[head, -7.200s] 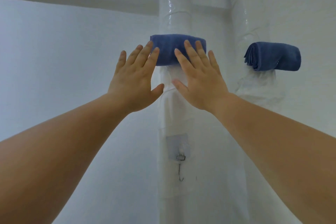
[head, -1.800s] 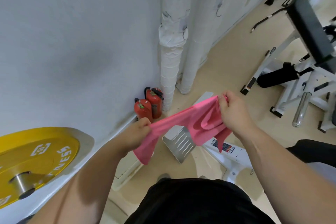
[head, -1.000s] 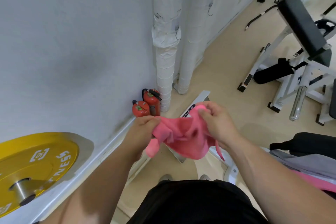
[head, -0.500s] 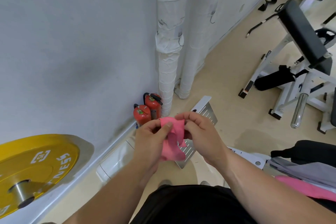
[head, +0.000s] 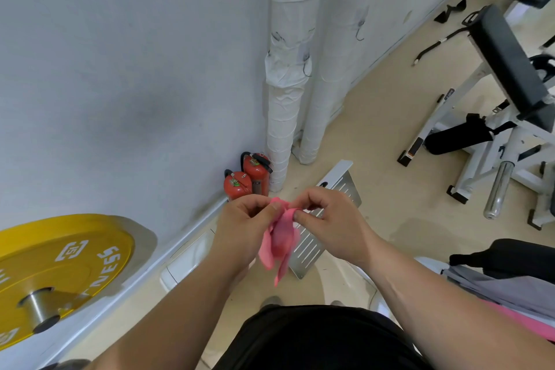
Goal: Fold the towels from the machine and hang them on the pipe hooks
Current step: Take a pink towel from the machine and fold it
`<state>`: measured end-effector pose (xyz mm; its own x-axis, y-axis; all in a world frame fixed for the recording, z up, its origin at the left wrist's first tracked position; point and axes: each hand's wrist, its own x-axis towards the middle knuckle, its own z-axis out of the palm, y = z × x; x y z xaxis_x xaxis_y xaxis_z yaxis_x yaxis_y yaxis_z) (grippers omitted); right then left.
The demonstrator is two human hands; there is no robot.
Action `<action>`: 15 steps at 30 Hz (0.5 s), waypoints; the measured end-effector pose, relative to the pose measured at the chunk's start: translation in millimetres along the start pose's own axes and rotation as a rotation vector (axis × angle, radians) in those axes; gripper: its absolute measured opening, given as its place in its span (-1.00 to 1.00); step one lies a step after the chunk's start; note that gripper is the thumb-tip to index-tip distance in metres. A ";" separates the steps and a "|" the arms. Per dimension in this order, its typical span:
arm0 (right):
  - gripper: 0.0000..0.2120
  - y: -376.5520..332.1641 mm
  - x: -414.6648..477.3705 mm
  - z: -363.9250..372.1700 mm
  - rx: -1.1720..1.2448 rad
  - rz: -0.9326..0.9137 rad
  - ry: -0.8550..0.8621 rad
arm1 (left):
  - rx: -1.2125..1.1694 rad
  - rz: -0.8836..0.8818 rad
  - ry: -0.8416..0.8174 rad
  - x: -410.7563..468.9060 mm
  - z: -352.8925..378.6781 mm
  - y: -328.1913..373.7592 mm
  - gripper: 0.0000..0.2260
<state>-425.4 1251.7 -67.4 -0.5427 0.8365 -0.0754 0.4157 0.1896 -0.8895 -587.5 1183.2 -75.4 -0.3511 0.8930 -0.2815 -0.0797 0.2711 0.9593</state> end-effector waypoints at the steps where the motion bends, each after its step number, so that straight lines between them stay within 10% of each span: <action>1: -0.78 -1.3 0.2 -0.5 0.012 0.000 -0.024 | 0.038 0.008 -0.018 1.2 -2.4 0.9 -0.84; 15: -0.58 -11.3 3.0 0.6 -0.055 -0.083 -0.008 | 0.191 0.037 -0.322 8.3 -23.7 10.0 -0.88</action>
<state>-432.2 1251.8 -57.9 -0.5828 0.8126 -0.0059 0.4081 0.2864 -0.8669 -613.4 1184.8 -67.5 -0.0365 0.9625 -0.2688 0.1141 0.2713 0.9557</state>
